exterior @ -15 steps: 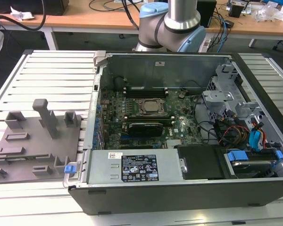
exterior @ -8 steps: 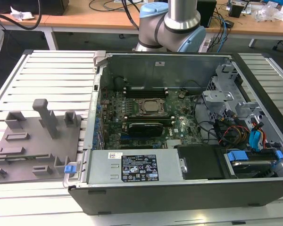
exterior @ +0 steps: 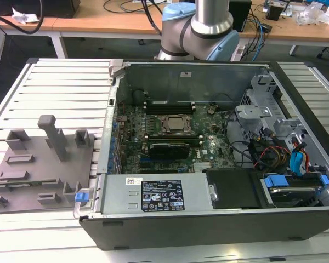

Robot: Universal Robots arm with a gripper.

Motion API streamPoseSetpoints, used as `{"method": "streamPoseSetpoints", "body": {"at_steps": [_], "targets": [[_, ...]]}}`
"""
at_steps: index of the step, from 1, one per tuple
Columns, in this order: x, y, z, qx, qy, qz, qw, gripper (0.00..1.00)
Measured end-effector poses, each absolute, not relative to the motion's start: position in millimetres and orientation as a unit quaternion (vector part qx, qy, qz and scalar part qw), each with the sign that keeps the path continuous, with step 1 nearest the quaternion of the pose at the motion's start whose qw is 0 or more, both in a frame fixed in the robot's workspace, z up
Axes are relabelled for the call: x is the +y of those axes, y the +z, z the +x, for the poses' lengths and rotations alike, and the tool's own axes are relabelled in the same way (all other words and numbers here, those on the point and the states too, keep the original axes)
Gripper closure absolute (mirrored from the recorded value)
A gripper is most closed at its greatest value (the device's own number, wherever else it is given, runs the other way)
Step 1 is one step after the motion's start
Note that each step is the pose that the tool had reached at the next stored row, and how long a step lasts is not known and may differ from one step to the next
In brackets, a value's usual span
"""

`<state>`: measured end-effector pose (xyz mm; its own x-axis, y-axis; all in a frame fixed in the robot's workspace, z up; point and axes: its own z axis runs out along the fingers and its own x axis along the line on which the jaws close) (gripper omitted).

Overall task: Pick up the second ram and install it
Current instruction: 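Pick up the second ram and move it above second insertion slot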

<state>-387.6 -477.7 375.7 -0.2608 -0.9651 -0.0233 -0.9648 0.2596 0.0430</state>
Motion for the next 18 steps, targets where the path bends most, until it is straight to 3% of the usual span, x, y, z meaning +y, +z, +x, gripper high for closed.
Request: {"method": "streamPoseSetpoints", "body": {"at_steps": [18], "targets": [[-477.7, 375.7, -387.6, -0.751, -0.024, 0.659, 0.005, 0.89]]}}
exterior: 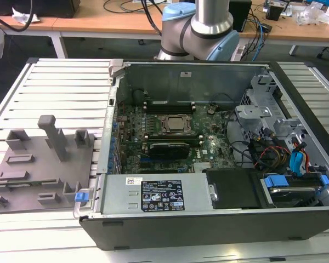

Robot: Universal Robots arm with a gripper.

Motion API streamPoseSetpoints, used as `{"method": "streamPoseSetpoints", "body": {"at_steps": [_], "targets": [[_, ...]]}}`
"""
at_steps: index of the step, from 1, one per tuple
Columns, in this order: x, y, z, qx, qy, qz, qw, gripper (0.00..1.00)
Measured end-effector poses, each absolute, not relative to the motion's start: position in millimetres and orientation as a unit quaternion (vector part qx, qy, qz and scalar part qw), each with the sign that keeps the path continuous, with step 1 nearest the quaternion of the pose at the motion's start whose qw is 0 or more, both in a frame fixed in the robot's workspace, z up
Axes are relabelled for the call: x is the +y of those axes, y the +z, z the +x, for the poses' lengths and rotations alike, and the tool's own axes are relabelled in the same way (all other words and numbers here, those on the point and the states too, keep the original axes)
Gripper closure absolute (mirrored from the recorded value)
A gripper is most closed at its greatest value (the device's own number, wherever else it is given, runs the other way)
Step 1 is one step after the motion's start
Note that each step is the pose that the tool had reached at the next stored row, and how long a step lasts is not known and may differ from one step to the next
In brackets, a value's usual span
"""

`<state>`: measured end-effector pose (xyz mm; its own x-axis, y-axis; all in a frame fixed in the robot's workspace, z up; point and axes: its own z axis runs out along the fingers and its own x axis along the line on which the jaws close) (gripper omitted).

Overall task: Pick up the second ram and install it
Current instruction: 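Pick up the second ram and move it above second insertion slot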

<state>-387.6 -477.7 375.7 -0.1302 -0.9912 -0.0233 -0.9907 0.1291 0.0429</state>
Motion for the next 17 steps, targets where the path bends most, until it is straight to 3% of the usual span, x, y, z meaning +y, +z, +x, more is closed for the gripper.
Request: {"method": "streamPoseSetpoints", "body": {"at_steps": [17], "targets": [[-477.7, 375.7, -387.6, -0.703, -0.023, 0.711, 0.007, 0.89]]}}
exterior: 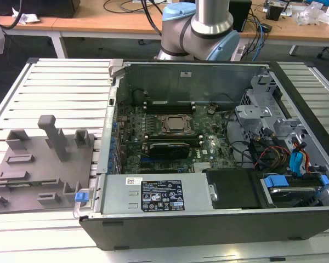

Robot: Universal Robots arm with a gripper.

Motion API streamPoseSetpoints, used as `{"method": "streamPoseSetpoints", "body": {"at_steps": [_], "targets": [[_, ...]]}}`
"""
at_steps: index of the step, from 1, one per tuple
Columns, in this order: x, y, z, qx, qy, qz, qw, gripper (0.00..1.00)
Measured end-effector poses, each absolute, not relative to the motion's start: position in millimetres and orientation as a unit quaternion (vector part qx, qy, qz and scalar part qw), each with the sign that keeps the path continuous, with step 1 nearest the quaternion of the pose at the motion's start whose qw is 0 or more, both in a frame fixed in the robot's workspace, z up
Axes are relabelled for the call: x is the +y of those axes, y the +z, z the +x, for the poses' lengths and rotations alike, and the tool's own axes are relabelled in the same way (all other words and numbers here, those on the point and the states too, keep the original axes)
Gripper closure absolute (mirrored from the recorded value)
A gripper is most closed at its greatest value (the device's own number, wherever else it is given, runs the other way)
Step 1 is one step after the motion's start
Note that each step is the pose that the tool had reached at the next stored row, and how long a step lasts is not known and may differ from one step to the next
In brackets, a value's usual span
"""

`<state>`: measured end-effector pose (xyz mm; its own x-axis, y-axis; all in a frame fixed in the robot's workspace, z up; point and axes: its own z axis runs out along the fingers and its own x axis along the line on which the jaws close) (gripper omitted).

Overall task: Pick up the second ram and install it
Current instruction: 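Pick up the second ram and move it above second insertion slot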

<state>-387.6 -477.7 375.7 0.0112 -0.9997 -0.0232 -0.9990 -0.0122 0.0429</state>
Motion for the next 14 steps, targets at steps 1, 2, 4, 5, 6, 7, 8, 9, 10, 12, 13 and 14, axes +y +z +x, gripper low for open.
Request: {"method": "streamPoseSetpoints", "body": {"at_steps": [1, 2, 4, 5, 6, 7, 8, 9, 10, 12, 13, 14], "targets": [[-477.7, 375.8, -387.6, -0.701, -0.023, 0.713, 0.007, 0.89], [-477.7, 375.8, -387.6, -0.697, -0.023, 0.717, 0.007, 0.89], [-477.7, 375.7, -387.7, -0.692, -0.023, 0.721, 0.007, 0.89], [-477.7, 375.8, -387.6, -0.690, -0.023, 0.723, 0.007, 0.89], [-477.7, 375.8, -387.7, -0.687, -0.023, 0.727, 0.008, 0.89], [-477.7, 375.8, -387.7, -0.684, -0.023, 0.729, 0.008, 0.89], [-477.7, 375.8, -387.6, -0.680, -0.023, 0.733, 0.008, 0.89], [-477.7, 375.8, -387.6, -0.678, -0.023, 0.735, 0.008, 0.89], [-477.7, 375.8, -387.7, -0.677, -0.023, 0.736, 0.008, 0.89], [-477.7, 375.8, -387.7, -0.677, -0.023, 0.736, 0.008, 0.89], [-477.7, 375.8, -387.7, -0.677, -0.023, 0.736, 0.008, 0.89], [-477.7, 375.8, -387.6, -0.677, -0.023, 0.736, 0.008, 0.89]]}}
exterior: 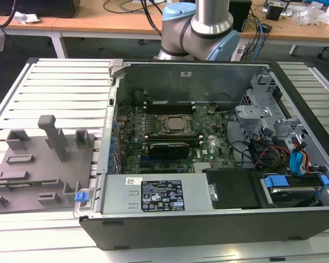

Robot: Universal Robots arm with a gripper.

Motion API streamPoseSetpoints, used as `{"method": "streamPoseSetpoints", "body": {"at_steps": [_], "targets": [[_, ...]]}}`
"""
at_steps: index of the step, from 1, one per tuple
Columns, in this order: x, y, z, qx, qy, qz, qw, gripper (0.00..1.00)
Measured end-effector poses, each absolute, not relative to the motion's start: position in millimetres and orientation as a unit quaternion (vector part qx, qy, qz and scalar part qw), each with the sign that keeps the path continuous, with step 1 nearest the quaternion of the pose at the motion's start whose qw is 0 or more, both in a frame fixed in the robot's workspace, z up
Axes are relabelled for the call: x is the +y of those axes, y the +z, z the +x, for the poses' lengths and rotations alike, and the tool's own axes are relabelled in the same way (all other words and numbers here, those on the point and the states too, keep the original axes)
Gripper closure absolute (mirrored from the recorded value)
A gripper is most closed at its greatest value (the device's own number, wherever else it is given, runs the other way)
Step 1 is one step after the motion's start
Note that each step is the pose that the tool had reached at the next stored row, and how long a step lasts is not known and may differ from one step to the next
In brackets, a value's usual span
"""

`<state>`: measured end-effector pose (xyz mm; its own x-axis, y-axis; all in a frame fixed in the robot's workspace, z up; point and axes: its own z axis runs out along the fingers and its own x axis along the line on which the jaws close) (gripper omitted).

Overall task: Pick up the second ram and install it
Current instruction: 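Pick up the second ram and move it above second insertion slot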

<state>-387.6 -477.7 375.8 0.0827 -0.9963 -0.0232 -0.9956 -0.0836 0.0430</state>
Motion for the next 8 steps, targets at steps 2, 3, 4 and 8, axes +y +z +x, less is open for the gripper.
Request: {"method": "streamPoseSetpoints", "body": {"at_steps": [2, 3, 4, 8], "targets": [[-477.7, 375.8, -387.7, -0.677, -0.023, 0.736, 0.008, 0.70], [-477.7, 375.7, -387.7, -0.677, -0.023, 0.736, 0.008, 0.64], [-477.7, 375.7, -387.7, -0.677, -0.023, 0.736, 0.008, 0.64], [-477.6, 375.5, -387.6, -0.690, -0.023, 0.723, 0.008, 0.58]]}}
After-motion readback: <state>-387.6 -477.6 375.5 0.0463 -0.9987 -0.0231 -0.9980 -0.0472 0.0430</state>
